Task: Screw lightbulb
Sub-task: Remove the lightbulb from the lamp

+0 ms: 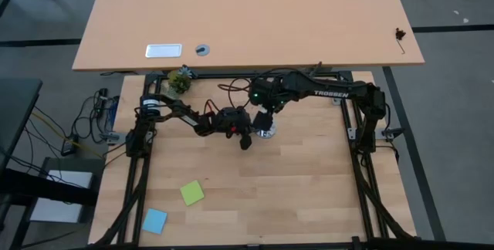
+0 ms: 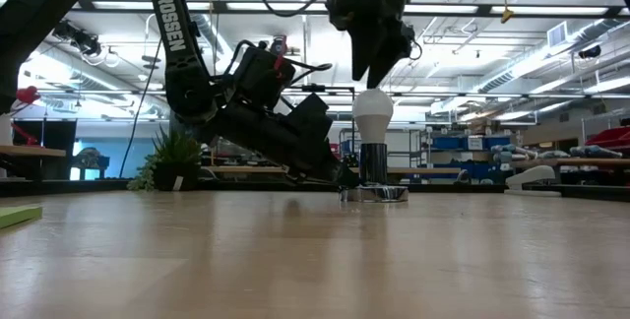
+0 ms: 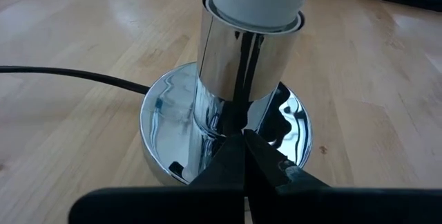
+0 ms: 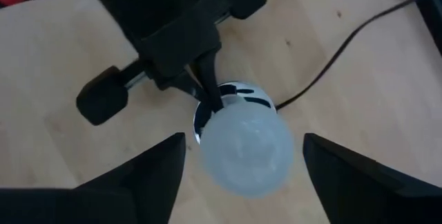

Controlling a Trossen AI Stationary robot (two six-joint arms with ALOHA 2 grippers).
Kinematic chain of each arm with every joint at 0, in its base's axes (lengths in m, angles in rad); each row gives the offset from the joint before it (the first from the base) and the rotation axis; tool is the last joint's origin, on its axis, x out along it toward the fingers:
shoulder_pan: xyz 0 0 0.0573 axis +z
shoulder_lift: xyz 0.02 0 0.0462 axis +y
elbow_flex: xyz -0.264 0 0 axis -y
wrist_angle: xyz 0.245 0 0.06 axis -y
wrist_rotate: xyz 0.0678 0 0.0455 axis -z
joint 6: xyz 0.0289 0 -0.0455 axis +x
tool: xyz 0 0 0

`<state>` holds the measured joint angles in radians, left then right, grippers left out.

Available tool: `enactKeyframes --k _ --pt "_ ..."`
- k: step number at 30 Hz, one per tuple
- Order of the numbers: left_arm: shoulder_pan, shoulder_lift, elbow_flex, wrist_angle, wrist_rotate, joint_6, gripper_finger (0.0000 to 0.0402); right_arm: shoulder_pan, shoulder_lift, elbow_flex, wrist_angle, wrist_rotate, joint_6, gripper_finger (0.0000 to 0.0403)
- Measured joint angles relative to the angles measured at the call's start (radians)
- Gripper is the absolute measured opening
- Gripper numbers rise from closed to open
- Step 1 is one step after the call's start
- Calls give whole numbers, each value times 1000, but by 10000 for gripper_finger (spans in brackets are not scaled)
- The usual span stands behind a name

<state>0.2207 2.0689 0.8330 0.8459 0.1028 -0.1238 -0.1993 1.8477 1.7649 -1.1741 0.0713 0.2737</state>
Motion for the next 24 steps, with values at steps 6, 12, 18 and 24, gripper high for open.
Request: enactKeyframes --k 6,12,18,24 --pt "0 0 0 0 1 0 0 -1 0 -27 -5 0 92 330" --pt "0 0 0 1 3 -7 0 -23 0 -114 32 -46 125 336" --pt "0 0 0 1 4 -8 0 -42 0 -159 73 -67 88 324" --pt "0 0 0 1 4 -8 0 -52 0 -161 94 -69 -193 290"
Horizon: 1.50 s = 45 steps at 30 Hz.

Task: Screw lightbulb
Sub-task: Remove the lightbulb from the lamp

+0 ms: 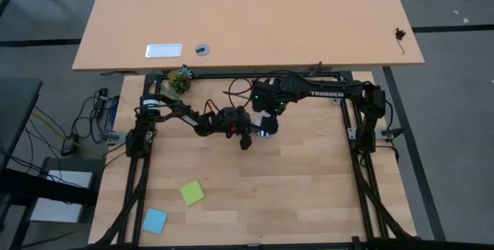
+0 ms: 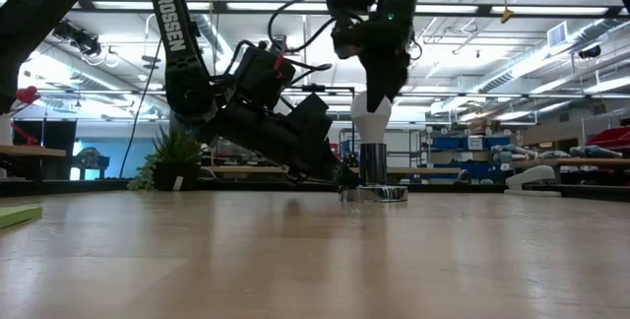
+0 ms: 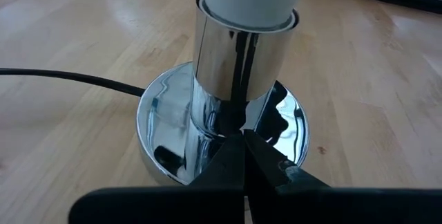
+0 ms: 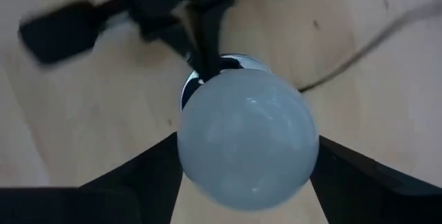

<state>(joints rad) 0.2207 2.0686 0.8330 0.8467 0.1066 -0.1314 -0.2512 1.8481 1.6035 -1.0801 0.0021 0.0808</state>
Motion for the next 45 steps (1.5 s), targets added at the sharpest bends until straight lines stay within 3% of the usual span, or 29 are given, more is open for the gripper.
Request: enactKeyframes --k 5,9,17,24,32,40,45 --pt "0 0 0 -1 -1 3 0 0 0 0 2 -1 -349 280" --pt "0 -1 0 -4 0 14 0 16 0 1 -7 23 -402 298" --pt "0 -1 0 -6 11 15 0 26 0 58 -48 57 -152 347" --pt "0 -1 0 -6 13 15 0 26 -2 74 -35 53 297 360" --pt "0 -1 0 -6 13 14 0 26 -2 8 40 50 383 355" --pt "0 -1 0 -6 13 14 0 17 -2 -1 43 52 159 302" --pt "0 -1 0 -5 9 14 0 14 -2 -1 47 29 -198 268"
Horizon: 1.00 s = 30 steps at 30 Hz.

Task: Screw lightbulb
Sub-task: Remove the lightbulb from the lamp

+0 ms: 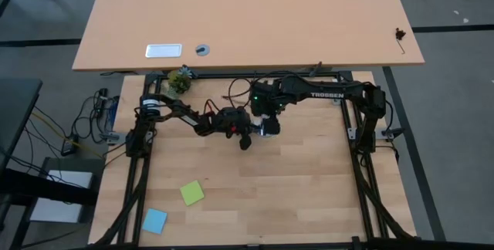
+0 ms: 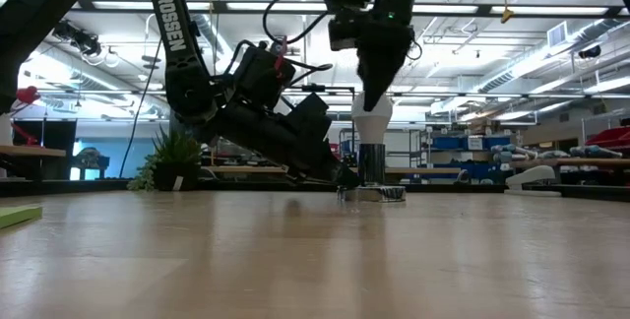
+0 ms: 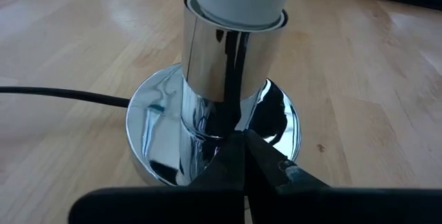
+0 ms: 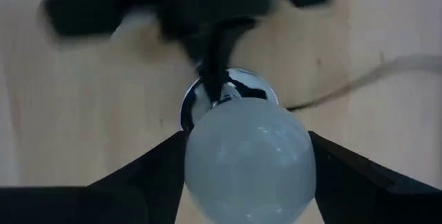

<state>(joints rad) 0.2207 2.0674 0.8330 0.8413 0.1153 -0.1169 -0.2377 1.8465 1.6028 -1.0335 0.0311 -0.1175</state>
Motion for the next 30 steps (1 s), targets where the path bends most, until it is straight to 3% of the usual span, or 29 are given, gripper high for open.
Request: enactKeyframes --k 4,9,18,21,26,30 --pt "0 0 0 0 -1 0 0 1 0 1 -16 -14 -376 269" --pt "0 0 0 1 -2 0 0 17 2 16 -23 34 -398 292" --pt "0 0 0 -3 6 0 0 75 1 81 -25 64 -99 347" --pt "0 0 0 -2 6 0 0 93 0 94 -21 73 38 352" --pt "0 1 0 -2 7 0 0 84 0 96 -24 108 409 353" --pt "0 1 0 -2 10 0 0 67 0 95 -26 111 514 353"
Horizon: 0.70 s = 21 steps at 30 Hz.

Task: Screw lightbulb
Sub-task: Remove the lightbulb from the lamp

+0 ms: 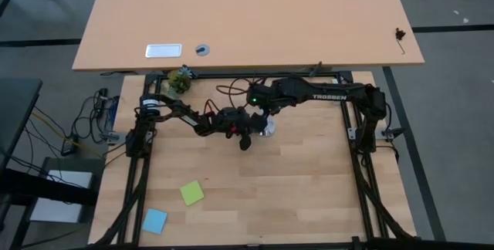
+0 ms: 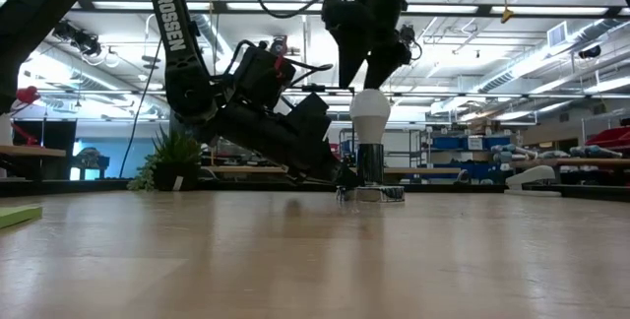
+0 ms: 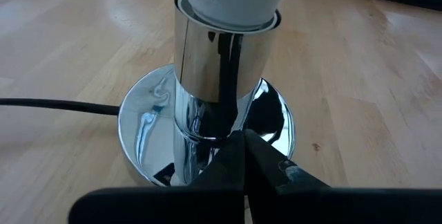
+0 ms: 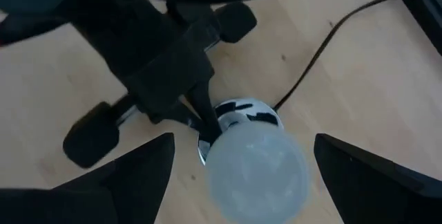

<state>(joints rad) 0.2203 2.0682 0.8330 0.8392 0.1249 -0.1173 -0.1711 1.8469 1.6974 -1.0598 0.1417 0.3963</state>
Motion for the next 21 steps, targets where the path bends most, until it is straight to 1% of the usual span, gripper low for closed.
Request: enactKeyframes --k 8,13,15,17,19,21 --pt "0 0 0 0 1 -4 0 -31 0 -82 11 -8 79 350" --pt "0 0 0 0 1 -4 0 -47 0 -95 13 -12 60 345" --pt "0 0 0 1 2 -3 0 -53 0 -95 15 -17 2 333" --pt "0 0 0 1 2 -3 0 -54 0 -95 20 -20 -96 316" --pt "0 0 0 1 4 -2 0 -53 0 -95 22 -24 -240 298" --pt "0 0 0 1 4 -2 0 -53 -1 -95 21 -36 -429 281"
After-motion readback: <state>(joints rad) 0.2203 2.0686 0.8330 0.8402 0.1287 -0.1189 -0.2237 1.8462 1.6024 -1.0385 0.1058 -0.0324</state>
